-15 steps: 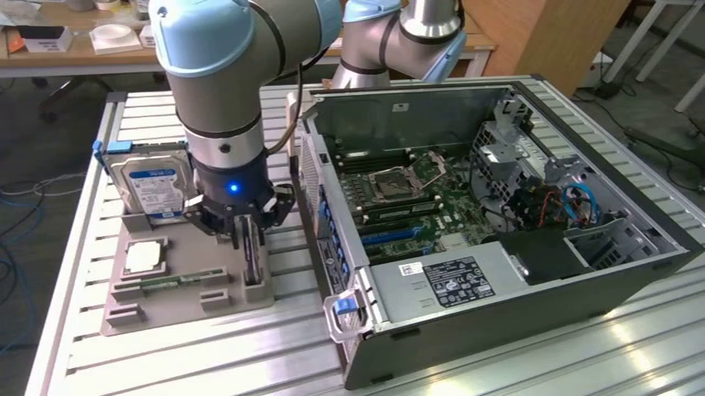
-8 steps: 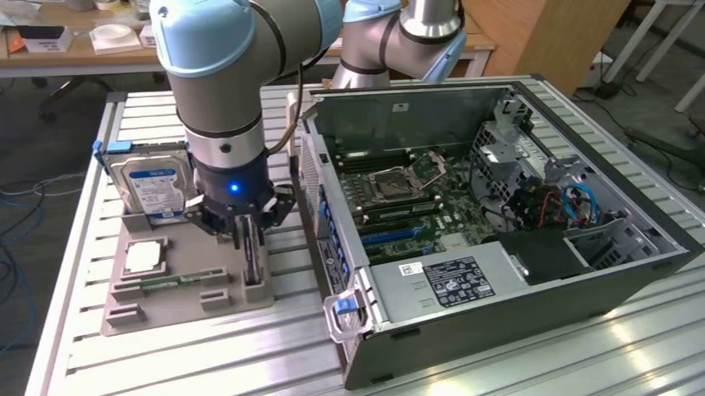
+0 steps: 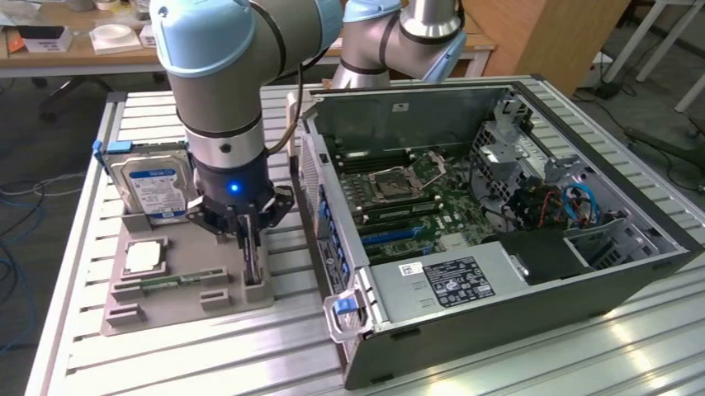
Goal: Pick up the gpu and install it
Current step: 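Pick up the gpu and move the gpu toward the slot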
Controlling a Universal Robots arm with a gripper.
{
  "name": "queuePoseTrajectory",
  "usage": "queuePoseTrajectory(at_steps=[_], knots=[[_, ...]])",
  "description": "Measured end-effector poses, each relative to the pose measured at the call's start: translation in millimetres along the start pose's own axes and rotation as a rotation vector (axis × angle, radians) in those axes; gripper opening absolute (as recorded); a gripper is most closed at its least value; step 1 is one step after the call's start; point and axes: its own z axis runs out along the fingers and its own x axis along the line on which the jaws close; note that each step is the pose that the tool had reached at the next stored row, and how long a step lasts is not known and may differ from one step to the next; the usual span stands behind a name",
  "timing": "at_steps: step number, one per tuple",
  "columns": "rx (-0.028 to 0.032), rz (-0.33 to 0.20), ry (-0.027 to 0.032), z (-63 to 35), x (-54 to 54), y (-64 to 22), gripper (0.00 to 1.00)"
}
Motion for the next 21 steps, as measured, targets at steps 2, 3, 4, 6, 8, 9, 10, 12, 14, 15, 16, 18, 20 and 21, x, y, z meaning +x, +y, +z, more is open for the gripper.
queuePoseTrajectory(at_steps=[2,3,4,6,8,9,10,12,14,15,16,18,20,21], knots=[[0.0000,0.000,0.0000,0.0,0.0,0.0,0.27],[0.0000,0.000,0.0000,0.0,0.0,0.0,0.27],[-0.0001,0.000,0.0000,0.0,0.0,0.0,0.27],[0.0000,0.000,0.0000,0.0,0.0,0.0,0.27],[0.0000,0.000,0.0000,0.0,0.0,0.0,0.27],[0.0000,0.000,0.0000,0.0,0.0,0.0,0.27],[-0.0001,0.000,-0.0001,-0.4,0.0,0.0,0.27],[0.0000,0.000,0.0000,-7.2,-0.2,0.2,0.27],[0.0000,0.000,0.0000,-16.6,-0.4,0.6,0.27],[-0.0001,0.000,0.0000,-20.9,-0.5,0.8,0.27],[-0.0001,0.000,0.0006,-24.4,-0.5,1.0,0.27],[0.0002,0.000,0.0017,-32.1,-0.7,1.2,0.27],[0.0001,0.000,0.0018,-37.3,-0.9,1.2,0.27],[0.0001,0.000,0.0018,-39.6,-0.9,1.3,0.27]])
